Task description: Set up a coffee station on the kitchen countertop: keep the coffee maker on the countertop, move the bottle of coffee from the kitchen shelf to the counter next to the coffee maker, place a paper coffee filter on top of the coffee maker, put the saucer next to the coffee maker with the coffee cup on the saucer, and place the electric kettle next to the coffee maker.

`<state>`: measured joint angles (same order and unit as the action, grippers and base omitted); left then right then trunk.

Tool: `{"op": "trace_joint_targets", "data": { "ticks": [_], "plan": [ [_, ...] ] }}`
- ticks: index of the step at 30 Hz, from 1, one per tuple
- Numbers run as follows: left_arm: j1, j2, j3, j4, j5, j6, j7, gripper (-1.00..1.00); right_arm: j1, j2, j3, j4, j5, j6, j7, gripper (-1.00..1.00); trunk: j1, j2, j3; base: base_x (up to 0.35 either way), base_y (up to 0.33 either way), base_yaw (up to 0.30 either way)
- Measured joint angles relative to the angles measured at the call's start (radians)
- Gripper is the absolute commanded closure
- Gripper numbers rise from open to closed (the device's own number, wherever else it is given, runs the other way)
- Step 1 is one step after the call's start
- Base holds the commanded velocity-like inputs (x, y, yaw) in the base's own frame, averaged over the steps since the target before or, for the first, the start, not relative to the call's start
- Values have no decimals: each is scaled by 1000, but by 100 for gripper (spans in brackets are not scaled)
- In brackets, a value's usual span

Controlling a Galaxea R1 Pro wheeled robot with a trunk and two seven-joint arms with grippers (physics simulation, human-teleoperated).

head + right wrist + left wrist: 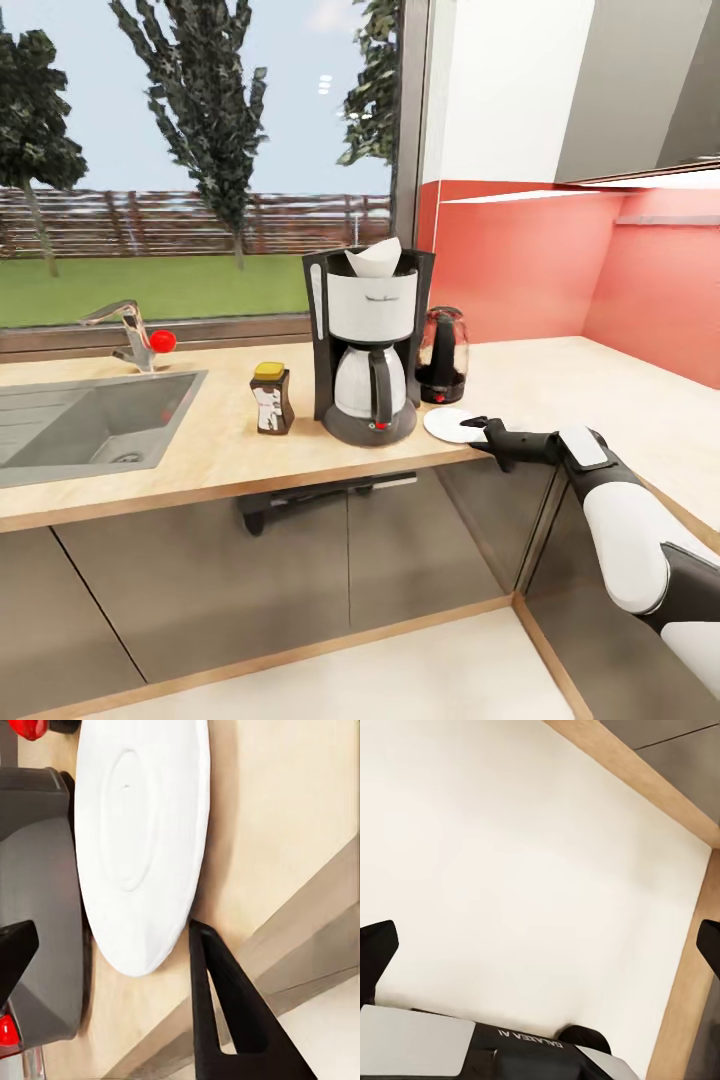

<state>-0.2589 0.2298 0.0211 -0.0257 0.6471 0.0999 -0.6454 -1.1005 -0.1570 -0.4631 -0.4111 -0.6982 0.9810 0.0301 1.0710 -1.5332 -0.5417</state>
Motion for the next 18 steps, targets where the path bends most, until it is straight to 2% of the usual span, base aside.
{"op": "trace_joint_targets", "data": {
  "ticks": [4, 11, 18],
  "plan": [
    [0, 0, 1, 0, 0, 0, 0, -100, 0, 0, 0, 0, 1, 0, 0, -100, 0, 0, 0, -194, 0, 0],
    [0, 0, 0, 0, 0, 0, 0, -100, 0, 0, 1, 0, 6, 0, 0, -100, 1, 0, 0, -297, 0, 0],
    [0, 0, -1, 0, 0, 0, 0, -100, 10, 0, 2, 2, 7, 0, -1, -100, 0, 0, 0, -84, 0, 0]
  ]
}}
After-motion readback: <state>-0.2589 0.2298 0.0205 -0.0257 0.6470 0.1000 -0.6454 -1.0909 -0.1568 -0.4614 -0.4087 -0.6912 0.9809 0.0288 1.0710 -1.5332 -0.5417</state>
